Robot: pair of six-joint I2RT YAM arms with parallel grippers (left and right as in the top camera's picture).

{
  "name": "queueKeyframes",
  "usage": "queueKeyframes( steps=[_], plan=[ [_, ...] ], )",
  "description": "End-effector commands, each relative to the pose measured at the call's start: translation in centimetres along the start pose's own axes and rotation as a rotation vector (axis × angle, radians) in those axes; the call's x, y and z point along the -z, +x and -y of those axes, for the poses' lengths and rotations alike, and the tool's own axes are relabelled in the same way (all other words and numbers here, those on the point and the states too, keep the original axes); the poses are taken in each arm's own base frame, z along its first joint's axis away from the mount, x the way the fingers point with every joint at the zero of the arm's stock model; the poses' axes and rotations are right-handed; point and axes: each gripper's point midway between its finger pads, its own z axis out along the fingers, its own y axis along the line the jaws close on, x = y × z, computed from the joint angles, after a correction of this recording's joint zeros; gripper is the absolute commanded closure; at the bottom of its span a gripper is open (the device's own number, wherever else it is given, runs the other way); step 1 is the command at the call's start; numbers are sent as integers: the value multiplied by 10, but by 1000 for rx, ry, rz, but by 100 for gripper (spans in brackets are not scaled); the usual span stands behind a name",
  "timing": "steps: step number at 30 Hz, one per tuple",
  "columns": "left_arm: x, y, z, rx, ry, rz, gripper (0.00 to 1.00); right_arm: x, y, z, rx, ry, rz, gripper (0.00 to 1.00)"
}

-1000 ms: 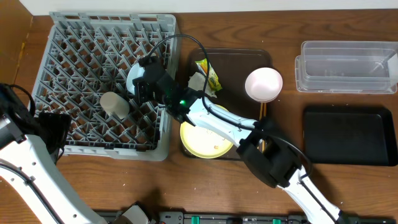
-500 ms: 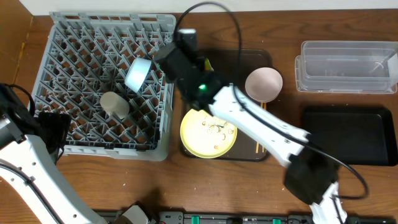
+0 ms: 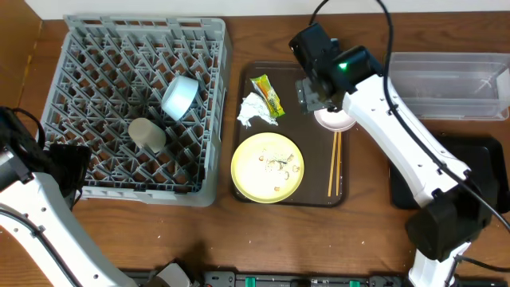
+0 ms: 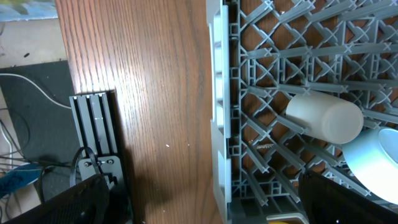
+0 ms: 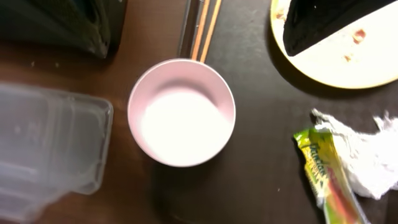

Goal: Sort waste into correct bins and load items into the dishwasher
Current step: 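Move the right gripper back over the pink bowl, then grasp the pink bowl rim with the right gripper and lift toward rack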

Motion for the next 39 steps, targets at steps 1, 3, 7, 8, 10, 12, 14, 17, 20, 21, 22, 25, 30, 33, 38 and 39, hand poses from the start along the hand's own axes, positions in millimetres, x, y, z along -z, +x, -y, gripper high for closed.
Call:
queueKeyframes(
  steps=[1,3,7,8,10,12,14,17,20,21,22,25,30,33,38,39],
  plan=[
    [0,-1,-1,7,-3,1,2,-29,6,-9,148,-1,-49,17],
    [0,-1,-1,7,-3,1,2,-51,12,-18,169,7,-83,28],
    [0,-1,-1,7,-3,1,2,-93,22,-31,201,41,-131,45],
    [0,-1,-1,7,-3,1,2,-106,29,-33,207,61,-156,47],
    [0,-1,-1,7,-3,1,2,-119,37,-37,221,79,-184,50],
    [0,-1,-1,7,-3,1,2,-134,46,-41,239,97,-211,53],
    [0,-1,-1,7,-3,1,2,-146,52,-38,231,146,-226,60],
    [0,-1,-1,7,-3,1,2,-152,55,-36,230,164,-236,79],
    [0,-1,-1,7,-3,1,2,-144,44,-39,218,151,-201,99],
    [0,-1,-1,7,-3,1,2,-138,38,-41,213,144,-188,99],
    [0,-1,-1,7,-3,1,2,-133,34,-42,208,132,-177,99],
    [0,-1,-1,7,-3,1,2,-112,19,-62,178,18,-143,99],
    [-1,-1,-1,6,-5,-1,2,-37,-32,-140,135,-476,-3,99],
    [-4,0,-1,6,-10,-6,2,29,-72,-193,166,-870,153,99],
    [-10,2,-2,4,-21,-18,2,95,-151,-227,12,-1165,477,99],
    [-10,2,-2,4,-21,-18,2,103,-164,-233,-20,-1217,538,99]
  ],
)
